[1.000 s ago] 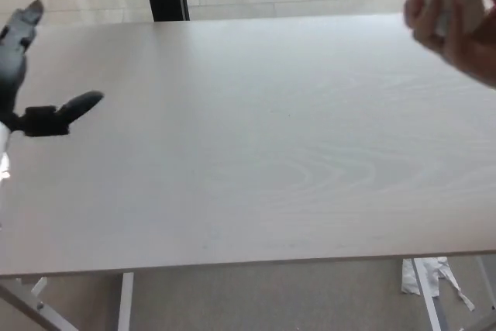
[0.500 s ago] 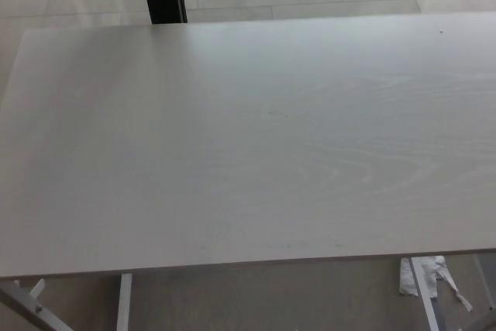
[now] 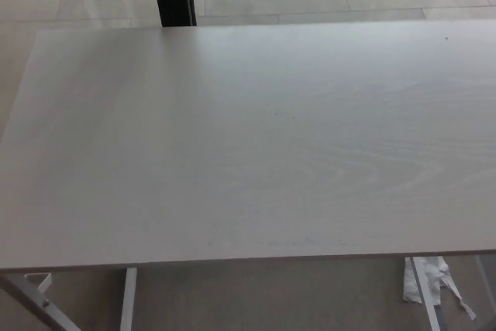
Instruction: Pick up a bottle and hand it
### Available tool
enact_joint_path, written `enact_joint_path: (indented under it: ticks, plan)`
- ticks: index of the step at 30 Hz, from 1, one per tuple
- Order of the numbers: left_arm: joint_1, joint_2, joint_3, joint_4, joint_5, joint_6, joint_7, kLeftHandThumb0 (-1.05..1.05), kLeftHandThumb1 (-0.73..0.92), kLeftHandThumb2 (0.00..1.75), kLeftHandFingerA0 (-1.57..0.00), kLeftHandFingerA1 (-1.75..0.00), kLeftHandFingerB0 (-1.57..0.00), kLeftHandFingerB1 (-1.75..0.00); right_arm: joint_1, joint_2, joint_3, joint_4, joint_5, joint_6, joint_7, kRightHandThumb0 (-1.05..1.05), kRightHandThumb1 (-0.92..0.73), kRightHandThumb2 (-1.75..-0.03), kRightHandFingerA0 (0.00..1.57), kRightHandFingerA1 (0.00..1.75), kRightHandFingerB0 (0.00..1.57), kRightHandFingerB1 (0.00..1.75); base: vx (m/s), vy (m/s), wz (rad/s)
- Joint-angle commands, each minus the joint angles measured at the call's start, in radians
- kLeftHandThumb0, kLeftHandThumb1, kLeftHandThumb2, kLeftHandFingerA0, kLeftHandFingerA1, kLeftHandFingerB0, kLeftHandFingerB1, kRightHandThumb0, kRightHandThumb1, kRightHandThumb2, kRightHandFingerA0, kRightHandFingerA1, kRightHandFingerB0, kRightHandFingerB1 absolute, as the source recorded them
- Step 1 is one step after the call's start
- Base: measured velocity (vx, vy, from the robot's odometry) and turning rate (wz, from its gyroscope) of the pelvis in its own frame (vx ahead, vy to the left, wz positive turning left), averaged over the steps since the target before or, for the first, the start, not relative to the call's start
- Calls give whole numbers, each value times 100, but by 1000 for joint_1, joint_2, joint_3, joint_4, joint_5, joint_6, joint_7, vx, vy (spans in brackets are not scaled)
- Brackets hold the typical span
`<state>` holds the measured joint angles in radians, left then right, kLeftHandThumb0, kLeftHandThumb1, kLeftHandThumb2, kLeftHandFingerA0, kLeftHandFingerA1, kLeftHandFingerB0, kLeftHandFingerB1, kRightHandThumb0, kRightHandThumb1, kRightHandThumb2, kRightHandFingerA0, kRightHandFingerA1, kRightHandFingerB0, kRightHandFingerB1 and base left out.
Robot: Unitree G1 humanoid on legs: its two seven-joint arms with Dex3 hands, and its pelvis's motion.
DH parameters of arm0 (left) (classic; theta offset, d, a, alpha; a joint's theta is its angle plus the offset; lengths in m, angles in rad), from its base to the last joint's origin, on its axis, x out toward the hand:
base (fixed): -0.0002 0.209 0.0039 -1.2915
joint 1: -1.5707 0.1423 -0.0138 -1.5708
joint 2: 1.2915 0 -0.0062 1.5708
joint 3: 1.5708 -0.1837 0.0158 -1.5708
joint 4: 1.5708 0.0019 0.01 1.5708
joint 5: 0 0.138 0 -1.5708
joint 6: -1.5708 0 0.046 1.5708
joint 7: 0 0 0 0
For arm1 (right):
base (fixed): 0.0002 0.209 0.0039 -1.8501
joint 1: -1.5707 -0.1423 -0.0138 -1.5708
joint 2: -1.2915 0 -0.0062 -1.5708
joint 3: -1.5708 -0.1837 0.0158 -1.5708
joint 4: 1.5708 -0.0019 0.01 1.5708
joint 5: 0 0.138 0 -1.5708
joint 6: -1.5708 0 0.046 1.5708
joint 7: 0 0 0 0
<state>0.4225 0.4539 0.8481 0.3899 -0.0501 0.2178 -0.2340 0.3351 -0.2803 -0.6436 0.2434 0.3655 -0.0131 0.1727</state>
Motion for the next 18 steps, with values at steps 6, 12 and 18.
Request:
enact_joint_path:
  ticks: [6, 12, 18]
  plan:
    - [8, -24, -93, -66, -91, -62, -84, -67, 35, 76, -126, -97, -37, -50, 38, -17, -39, -19, 31, 36, 12, -72, -61, -59, 51, 64, 35, 52, 0, 0, 0]
    - [-22, 28, -123, 89, -118, -117, -148, -73, 36, 77, -125, -97, -35, -47, 45, -9, -38, -11, 26, 17, 15, -68, -63, -59, 58, 66, 36, 51, 0, 0, 0]
    - [-19, 30, -141, 134, -168, -82, -190, -65, 42, 54, -94, -68, -36, -39, 42, -19, -36, -13, 25, 41, 11, -69, -60, -59, 54, 62, 36, 51, 0, 0, 0]
